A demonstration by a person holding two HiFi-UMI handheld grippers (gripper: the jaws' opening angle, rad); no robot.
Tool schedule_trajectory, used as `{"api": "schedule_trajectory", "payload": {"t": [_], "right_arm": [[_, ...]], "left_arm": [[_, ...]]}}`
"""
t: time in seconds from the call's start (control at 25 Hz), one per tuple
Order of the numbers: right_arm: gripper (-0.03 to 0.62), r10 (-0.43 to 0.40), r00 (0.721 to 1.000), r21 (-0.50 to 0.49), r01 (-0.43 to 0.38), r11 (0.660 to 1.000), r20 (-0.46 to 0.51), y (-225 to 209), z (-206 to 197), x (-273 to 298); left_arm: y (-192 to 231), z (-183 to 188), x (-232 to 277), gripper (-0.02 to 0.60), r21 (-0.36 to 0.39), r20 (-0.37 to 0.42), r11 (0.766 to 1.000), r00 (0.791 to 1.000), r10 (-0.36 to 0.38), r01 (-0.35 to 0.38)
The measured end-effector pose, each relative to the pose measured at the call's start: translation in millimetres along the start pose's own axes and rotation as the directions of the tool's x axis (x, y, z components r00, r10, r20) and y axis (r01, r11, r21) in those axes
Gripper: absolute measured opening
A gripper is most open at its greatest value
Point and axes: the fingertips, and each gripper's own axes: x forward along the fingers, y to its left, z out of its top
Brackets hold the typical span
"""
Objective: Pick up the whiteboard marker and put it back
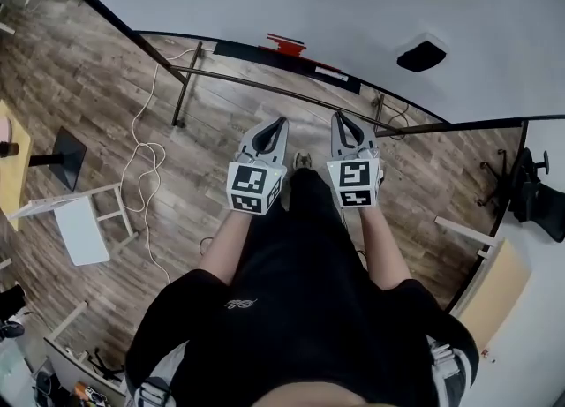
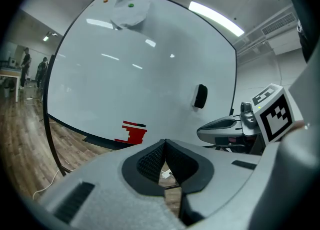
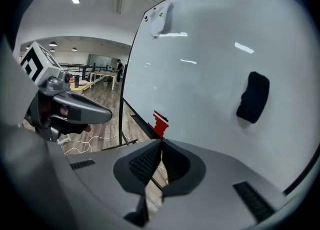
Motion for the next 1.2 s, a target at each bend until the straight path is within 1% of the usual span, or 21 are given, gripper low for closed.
{"api": "schedule_trajectory", "payload": {"t": [0.08, 0.12, 0.24, 0.4, 0.48, 0.6, 0.76, 0.88, 0.92, 0.96, 1.0, 1.12, 1.2], "right_arm": [[0.005, 0.027, 0.999, 0.002, -0.027, 1.000, -0.018, -6.2, -4.4, 17.2], [0.005, 0.035, 0.999, -0.015, -0.035, 0.999, -0.030, -10.0, -6.1, 26.5], [0.005, 0.046, 0.995, -0.124, -0.057, 0.991, -0.092, -19.9, -13.8, 55.3], [0.005, 0.064, 0.978, -0.202, -0.104, 0.974, -0.198, -30.7, -31.1, 93.7], [0.005, 0.057, 0.969, -0.263, -0.121, 0.957, -0.239, -35.2, -38.3, 111.6], [0.006, 0.037, 0.960, -0.348, -0.137, 0.927, -0.279, -39.4, -48.2, 131.8], [0.006, 0.037, 0.954, -0.403, -0.160, 0.901, -0.297, -41.9, -59.6, 152.5], [0.009, 0.047, 0.947, -0.451, -0.194, 0.871, -0.317, -43.5, -70.0, 169.1], [0.034, 0.047, 0.944, -0.467, -0.205, 0.860, -0.327, -43.2, -73.5, 174.3], [0.084, 0.045, 0.941, -0.482, -0.214, 0.850, -0.336, -42.1, -76.9, 178.9], [0.094, 0.041, 0.938, -0.499, -0.220, 0.838, -0.345, -40.4, -80.0, 182.9], [0.084, 0.025, 0.932, -0.554, -0.237, 0.798, -0.363, -34.7, -86.9, 193.9], [0.084, 0.024, 0.926, -0.570, -0.251, 0.783, -0.376, -33.9, -90.6, 200.9]], "left_arm": [[8.9, -5.8, 7.8, 0.006, -0.017, -0.023, 1.000, 1.000, 0.016, -0.016], [14.4, -7.5, 11.2, 0.007, -0.028, -0.034, 0.999, 0.999, 0.028, -0.029], [30.2, -7.3, 16.0, 0.006, -0.045, -0.048, 0.996, 0.996, 0.079, -0.081], [47.5, -3.5, 17.5, 0.006, -0.059, -0.051, 0.985, 0.986, 0.156, -0.159], [55.9, -7.1, 21.9, 0.007, -0.080, -0.064, 0.978, 0.980, 0.189, -0.194], [60.0, -19.7, 31.5, 0.007, -0.096, -0.105, 0.970, 0.971, 0.213, -0.223], [55.9, -29.7, 36.6, 0.008, -0.111, -0.130, 0.963, 0.964, 0.232, -0.247], [57.4, -36.4, 35.5, 0.008, -0.116, -0.156, 0.952, 0.952, 0.262, -0.281], [59.3, -38.8, 33.6, 0.007, -0.121, -0.163, 0.948, 0.948, 0.275, -0.296], [61.2, -41.5, 30.8, 0.006, -0.129, -0.169, 0.942, 0.943, 0.288, -0.310], [63.1, -44.6, 27.0, 0.006, -0.137, -0.175, 0.935, 0.937, 0.301, -0.326], [68.1, -53.8, 16.1, 0.006, -0.157, -0.194, 0.914, 0.919, 0.344, -0.375], [70.3, -59.0, 13.2, 0.008, -0.169, -0.203, 0.900, 0.908, 0.367, -0.402]]}}
